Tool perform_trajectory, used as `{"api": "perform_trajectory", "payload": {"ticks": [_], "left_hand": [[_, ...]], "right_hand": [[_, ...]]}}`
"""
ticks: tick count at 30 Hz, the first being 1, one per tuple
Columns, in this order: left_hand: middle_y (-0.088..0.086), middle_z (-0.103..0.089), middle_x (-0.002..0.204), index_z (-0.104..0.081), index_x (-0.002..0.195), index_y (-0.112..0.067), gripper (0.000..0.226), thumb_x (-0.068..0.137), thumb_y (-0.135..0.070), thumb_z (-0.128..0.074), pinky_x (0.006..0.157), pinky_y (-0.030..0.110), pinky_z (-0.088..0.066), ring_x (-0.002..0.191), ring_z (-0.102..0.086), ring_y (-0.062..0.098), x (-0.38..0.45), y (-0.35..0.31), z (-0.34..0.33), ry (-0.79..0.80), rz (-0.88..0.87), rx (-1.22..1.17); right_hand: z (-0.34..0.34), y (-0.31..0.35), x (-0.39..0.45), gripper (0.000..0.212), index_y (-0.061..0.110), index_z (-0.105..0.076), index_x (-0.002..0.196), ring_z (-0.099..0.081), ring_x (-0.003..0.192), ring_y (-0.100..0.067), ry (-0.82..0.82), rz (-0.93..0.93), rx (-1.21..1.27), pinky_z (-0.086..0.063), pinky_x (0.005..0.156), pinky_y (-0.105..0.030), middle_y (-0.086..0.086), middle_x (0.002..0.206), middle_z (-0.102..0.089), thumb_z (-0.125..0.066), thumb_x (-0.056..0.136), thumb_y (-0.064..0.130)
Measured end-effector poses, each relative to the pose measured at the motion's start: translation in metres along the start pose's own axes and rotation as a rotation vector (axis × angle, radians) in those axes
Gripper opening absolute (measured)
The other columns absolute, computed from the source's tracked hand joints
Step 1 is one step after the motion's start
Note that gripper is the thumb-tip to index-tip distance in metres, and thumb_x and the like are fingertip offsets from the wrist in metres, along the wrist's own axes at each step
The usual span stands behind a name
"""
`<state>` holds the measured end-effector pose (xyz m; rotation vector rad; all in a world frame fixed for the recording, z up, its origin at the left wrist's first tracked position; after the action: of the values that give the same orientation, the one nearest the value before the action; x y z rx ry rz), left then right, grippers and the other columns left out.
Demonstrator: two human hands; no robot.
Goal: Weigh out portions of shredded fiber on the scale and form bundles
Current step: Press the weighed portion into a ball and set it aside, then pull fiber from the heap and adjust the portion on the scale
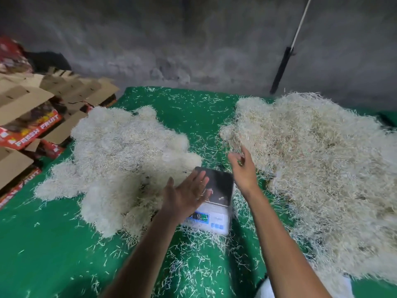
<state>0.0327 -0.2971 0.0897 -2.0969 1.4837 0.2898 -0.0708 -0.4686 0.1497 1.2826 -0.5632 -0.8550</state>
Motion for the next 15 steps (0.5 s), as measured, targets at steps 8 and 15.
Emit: {"api": "perform_trajectory", "payload": {"ticks": [8,15], "left_hand": [[0.015,-0.047,0.154,-0.04,0.151,-0.014,0.092,0.092,-0.08,-0.014,0.112,0.058,-0.029,0.138,-0.045,0.033,0.065,0.072,-0.058,0.105,0.19,0.163],[0.013,-0.048,0.152,-0.037,0.155,-0.019,0.09,0.092,-0.081,-0.02,0.115,0.069,-0.025,0.142,-0.039,0.038,0.149,0.149,-0.088,-0.03,0.342,0.293]], "right_hand": [[0.072,-0.075,-0.001,0.07,0.021,-0.022,0.162,-0.044,0.143,-0.027,-0.094,-0.15,-0.153,-0.035,0.12,-0.049,-0.007,0.16,-0.041,-0.057,0.104,0.039],[0.143,-0.145,0.051,0.072,0.017,-0.037,0.155,-0.044,0.142,-0.033,-0.144,-0.019,-0.799,-0.032,0.117,-0.045,-0.012,0.158,-0.042,-0.071,0.094,0.035]]}}
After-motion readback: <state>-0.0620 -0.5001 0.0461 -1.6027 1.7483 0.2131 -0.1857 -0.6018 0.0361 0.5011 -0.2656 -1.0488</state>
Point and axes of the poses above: each hand's wrist, its own x-axis towards the middle knuckle, its own z-axis out of the back of the hand, y = z × x, the point moved 4 cm from there along x, towards the middle knuckle
